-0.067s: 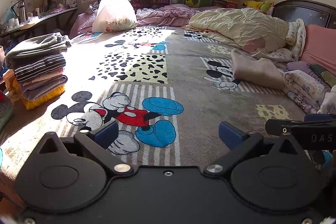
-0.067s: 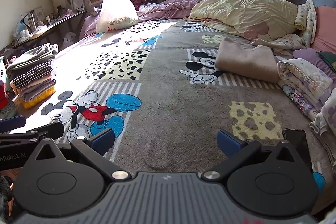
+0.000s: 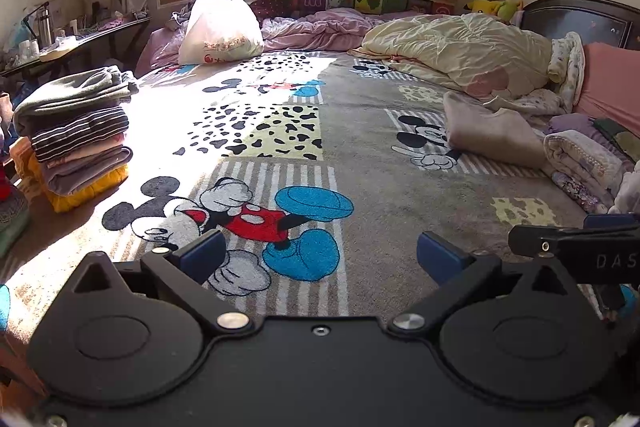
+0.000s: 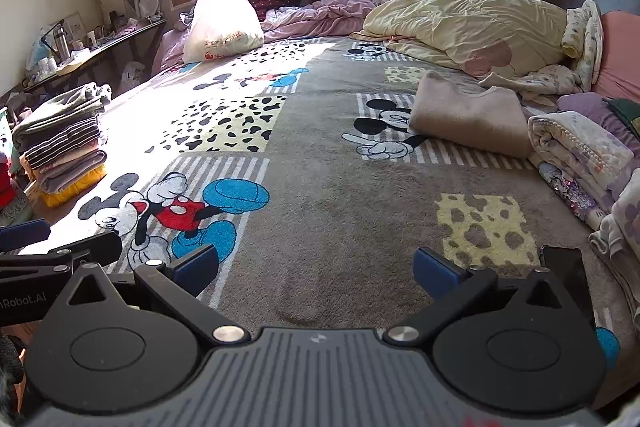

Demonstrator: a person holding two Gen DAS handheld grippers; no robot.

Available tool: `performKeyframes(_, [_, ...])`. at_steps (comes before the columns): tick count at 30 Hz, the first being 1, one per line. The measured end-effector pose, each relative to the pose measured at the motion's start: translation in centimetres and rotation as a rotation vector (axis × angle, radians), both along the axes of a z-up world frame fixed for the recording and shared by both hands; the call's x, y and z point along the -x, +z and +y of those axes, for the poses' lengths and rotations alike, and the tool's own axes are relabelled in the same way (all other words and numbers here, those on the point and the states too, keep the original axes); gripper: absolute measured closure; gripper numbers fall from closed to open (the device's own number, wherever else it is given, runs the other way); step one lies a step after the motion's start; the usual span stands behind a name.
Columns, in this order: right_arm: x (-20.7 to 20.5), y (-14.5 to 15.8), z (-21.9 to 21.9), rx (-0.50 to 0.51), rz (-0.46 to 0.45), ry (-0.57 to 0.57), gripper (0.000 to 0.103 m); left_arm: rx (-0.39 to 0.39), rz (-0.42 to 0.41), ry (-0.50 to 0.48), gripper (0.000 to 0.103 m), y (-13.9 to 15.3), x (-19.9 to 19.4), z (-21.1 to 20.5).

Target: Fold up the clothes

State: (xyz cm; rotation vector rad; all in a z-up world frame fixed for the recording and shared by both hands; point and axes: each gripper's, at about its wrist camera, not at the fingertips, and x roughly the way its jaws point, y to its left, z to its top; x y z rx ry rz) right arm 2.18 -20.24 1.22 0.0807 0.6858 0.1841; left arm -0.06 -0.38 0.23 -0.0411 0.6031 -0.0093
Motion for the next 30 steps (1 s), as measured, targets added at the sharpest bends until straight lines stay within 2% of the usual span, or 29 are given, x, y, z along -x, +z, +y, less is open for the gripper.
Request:
performKeyframes(4, [0.1,-0.2,0.0,-0.001,0.001,0.006,0.000,-0.050,-0.017,0.008,0.000,0.2,0.2,-0.7])
performKeyframes(5, [0.2,-0.4,-0.1,-0.001,0.000,0.006,0.000,-0.021,-0.020,0.009,0.000,0.2,0.3,-0.2])
performKeyframes(9, [0.3,-0.1,0.1,0.012,0.005,0.004,0.000,-0.008,-0.008,-0.007,0.000,0.0,-0.1,0.8])
performKeyframes(30, [0.5,-0.3,0.2,0.005,0.002,0.002,0.000,0.010,0.008,-0.008,0.000,-0.3,-0.1,1.1])
